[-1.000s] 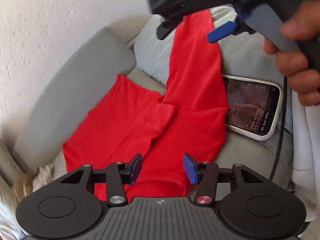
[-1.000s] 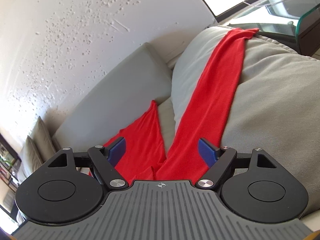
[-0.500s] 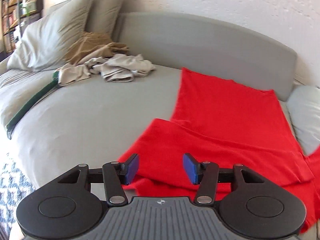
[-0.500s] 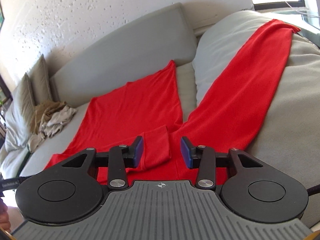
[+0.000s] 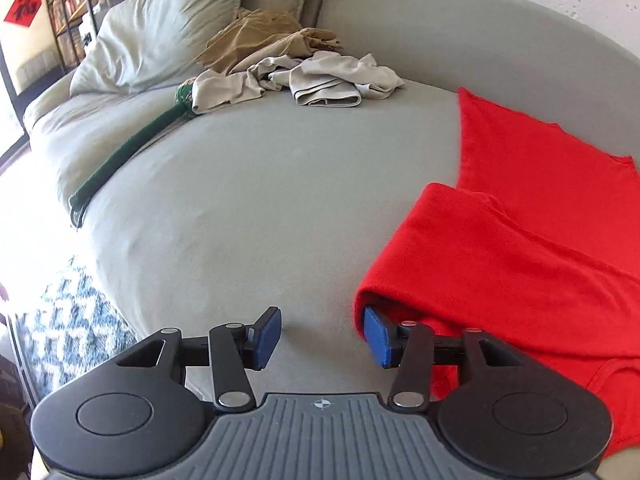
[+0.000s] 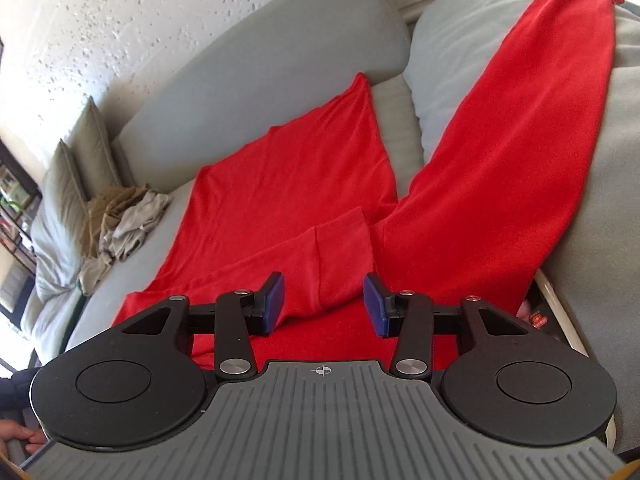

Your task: Fold clothes

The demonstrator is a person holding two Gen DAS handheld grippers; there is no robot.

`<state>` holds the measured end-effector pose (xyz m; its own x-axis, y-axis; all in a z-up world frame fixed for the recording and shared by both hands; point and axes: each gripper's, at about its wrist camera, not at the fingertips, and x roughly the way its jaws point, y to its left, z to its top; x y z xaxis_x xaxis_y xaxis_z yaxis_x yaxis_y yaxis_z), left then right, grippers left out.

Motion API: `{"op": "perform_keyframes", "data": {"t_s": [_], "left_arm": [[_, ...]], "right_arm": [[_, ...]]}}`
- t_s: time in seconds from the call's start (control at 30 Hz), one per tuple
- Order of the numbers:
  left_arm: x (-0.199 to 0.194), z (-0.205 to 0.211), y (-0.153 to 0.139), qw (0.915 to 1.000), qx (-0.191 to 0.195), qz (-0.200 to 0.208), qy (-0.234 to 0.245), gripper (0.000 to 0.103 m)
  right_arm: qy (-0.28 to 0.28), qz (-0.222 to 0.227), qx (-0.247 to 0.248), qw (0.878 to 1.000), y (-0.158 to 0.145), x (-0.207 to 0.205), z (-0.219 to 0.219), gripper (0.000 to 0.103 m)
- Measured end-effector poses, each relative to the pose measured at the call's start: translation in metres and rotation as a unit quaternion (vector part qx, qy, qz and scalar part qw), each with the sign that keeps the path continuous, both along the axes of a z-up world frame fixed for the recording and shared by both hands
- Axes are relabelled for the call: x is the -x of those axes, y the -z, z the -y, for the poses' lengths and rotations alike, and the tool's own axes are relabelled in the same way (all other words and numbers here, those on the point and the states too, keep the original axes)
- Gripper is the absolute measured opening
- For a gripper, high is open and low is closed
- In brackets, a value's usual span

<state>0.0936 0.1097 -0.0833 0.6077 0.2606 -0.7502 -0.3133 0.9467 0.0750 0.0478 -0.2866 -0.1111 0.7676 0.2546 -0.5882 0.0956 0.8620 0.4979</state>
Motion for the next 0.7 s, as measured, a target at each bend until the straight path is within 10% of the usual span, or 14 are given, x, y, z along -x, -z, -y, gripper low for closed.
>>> {"op": "perform_keyframes", "data": {"t_s": [0.13, 0.2, 0.27, 0.47, 0.7], "left_arm": [[-0.015, 0.007, 0.004, 0.997, -0.055, 0.017, 0.052, 0.043], [-0.024, 0.009, 0.008, 0.994, -0.08, 0.016, 0.073, 0.012], [-0.028, 0.007, 0.007, 0.9932, -0.088, 0.024, 0.072, 0.011], [-0.031, 0.002, 0.012, 0.9899, -0.129, -0.002, 0.059, 0.049], [0.0, -0.008, -0.02, 0.9968, -0.077, -0.003, -0.023, 0.066]], "right_arm": [[-0.001, 0.001, -0.007, 1.0, 0.0, -0.001, 0.0, 0.049], [-0.006, -0.004, -0.006, 1.0, 0.001, -0.003, -0.001, 0.049], [-0.01, -0.009, 0.001, 1.0, 0.001, -0.004, -0.002, 0.049], [-0.002, -0.03, 0.0, 1.0, 0.005, -0.006, 0.003, 0.055], [0.033, -0.039, -0.002, 0.999, -0.003, 0.01, 0.015, 0.06]]}}
